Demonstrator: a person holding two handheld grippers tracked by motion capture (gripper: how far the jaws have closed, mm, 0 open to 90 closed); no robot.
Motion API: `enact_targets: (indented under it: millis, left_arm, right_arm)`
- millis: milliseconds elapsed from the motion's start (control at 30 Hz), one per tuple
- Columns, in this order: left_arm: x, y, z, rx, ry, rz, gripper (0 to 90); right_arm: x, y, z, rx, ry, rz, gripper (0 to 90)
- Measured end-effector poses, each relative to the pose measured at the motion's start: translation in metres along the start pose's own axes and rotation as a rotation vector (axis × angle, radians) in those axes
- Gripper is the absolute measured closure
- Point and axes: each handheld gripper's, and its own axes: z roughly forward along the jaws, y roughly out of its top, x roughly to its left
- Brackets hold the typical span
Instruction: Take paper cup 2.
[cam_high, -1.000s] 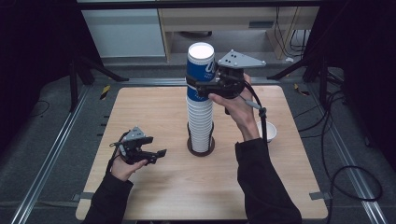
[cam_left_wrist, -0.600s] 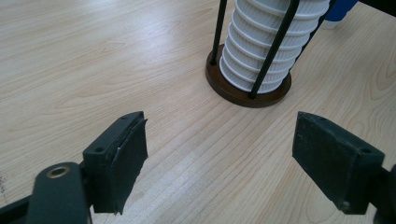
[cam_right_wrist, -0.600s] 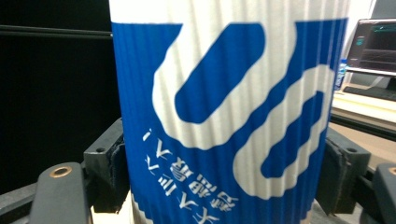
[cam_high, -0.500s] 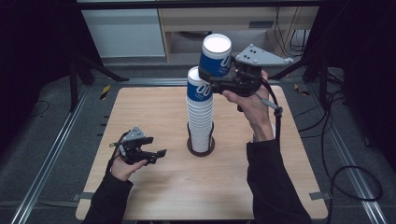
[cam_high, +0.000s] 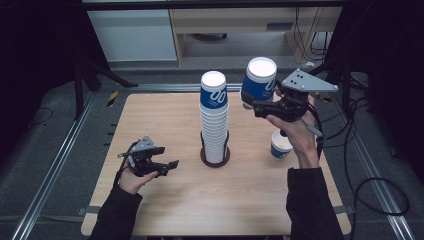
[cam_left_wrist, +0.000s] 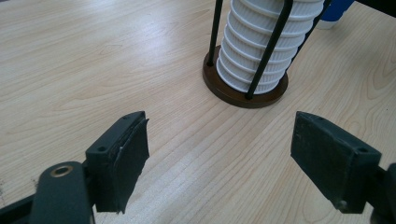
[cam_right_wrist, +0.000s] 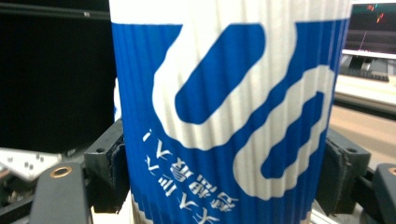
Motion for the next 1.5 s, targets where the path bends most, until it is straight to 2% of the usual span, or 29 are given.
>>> enact_targets:
  millis: [100,467,700,867,967,1200,1500]
  left_arm:
    - [-0.001,0.0,0.0,0.002,0.0,0.003,18.7]
    - [-0.004,0.002,-0.001,-0.004,-0.012,0.01,19.3]
    - [-0.008,0.004,-0.001,-0.007,-0.02,0.019,19.4]
    - [-0.011,0.005,-0.001,-0.009,-0.028,0.026,19.9]
    - [-0.012,0.005,-0.002,-0.009,-0.031,0.029,20.1]
    - [-0.017,0.008,-0.004,-0.016,-0.046,0.041,21.1]
    - [-0.025,0.01,-0.003,-0.022,-0.07,0.06,21.1]
  right_arm:
    - [0.0,-0.017,-0.003,0.036,0.009,-0.002,21.3]
    - [0.002,-0.051,-0.011,0.086,0.031,0.022,21.3]
    - [0.006,-0.076,-0.016,0.124,0.051,0.036,21.3]
    - [0.013,-0.099,-0.018,0.164,0.082,0.037,21.3]
    - [0.016,-0.105,-0.018,0.173,0.095,0.045,21.3]
    - [0.023,-0.123,-0.013,0.236,0.129,0.021,21.3]
    - [0.03,-0.137,-0.009,0.27,0.178,0.002,21.3]
